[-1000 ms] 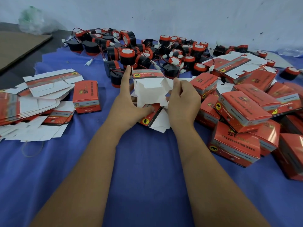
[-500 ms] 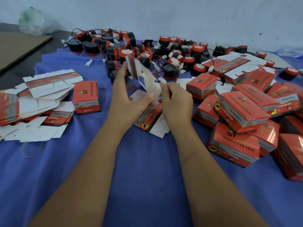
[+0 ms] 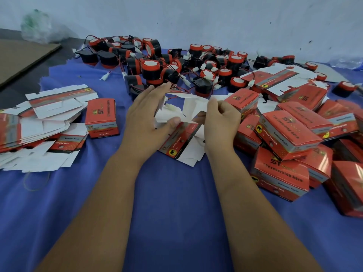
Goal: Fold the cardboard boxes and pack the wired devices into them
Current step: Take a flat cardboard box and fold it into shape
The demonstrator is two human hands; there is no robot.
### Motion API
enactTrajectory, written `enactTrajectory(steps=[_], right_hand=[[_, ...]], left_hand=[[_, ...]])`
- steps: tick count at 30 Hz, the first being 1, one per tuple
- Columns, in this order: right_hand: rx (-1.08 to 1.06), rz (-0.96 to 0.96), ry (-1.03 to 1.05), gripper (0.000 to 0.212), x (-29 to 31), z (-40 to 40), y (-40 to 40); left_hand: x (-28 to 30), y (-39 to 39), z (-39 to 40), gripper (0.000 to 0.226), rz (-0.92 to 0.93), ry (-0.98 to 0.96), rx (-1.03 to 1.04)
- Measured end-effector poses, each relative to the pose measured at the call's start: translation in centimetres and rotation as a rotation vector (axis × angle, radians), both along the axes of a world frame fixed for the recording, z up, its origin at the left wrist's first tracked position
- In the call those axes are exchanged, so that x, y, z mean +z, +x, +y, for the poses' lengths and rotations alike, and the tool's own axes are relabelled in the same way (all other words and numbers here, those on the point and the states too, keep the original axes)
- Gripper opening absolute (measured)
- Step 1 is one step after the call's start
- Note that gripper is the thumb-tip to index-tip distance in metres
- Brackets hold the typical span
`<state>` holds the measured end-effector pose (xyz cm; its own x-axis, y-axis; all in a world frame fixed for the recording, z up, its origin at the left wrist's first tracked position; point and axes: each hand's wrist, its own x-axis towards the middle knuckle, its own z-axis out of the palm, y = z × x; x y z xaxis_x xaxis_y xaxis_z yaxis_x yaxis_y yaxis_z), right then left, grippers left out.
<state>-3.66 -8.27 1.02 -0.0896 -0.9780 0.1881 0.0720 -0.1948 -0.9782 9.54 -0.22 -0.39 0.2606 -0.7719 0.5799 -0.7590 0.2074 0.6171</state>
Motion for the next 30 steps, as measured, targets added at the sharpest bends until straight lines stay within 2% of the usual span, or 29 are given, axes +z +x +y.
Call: enactTrajectory(steps=[2, 4, 7, 8, 10, 12, 14, 17, 22, 24, 30], right_hand=[[0.051, -0.079, 0.032, 0.038, 0.1, 0.1, 0.0], [0.104, -0.102, 0.031, 0.035, 0.3, 0.3, 0.1], [0.291, -0.102, -0.043, 0.009, 0.5, 0.7, 0.3], [0.378, -0.078, -0.068, 0.017, 0.5, 1.0, 0.4], [0.545, -0.027, -0.104, 0.05, 0.2, 1.3, 0.6], [0.634, 0.024, -0.129, 0.068, 0.2, 1.7, 0.8], [0.634, 0.095, -0.151, 0.072, 0.0, 1.9, 0.9], [0.563, 0.223, -0.214, 0.065, -0.2, 2.1, 1.1], [0.455, 0.212, -0.205, 0.041, 0.0, 1.8, 1.2], [0.436, 0.207, -0.209, 0.04, 0.0, 1.7, 1.1], [0.341, 0.166, -0.241, 0.026, 0.0, 1.5, 0.8]], left_hand=[[-0.1, 0.1, -0.2, 0.051, 0.008, -0.045, -0.017], [-0.1, 0.1, -0.3, 0.043, 0.021, -0.1, -0.019], [0.2, -0.1, -0.2, 0.034, 0.069, -0.207, 0.022], [0.3, -0.1, -0.1, 0.033, 0.112, -0.224, 0.04], [0.5, -0.3, -0.2, 0.032, 0.212, -0.244, 0.089], [0.7, -0.4, -0.2, 0.032, 0.314, -0.252, 0.136], [0.9, -0.4, -0.1, 0.027, 0.421, -0.249, 0.146], [1.2, -0.4, -0.1, 0.02, 0.577, -0.264, 0.136], [1.4, 0.1, -0.1, 0.028, 0.94, -0.264, -0.055], [1.6, 0.4, 0.0, 0.03, 0.974, -0.27, -0.094], [2.0, -0.4, 0.1, 0.032, 0.884, -0.226, -0.273]])
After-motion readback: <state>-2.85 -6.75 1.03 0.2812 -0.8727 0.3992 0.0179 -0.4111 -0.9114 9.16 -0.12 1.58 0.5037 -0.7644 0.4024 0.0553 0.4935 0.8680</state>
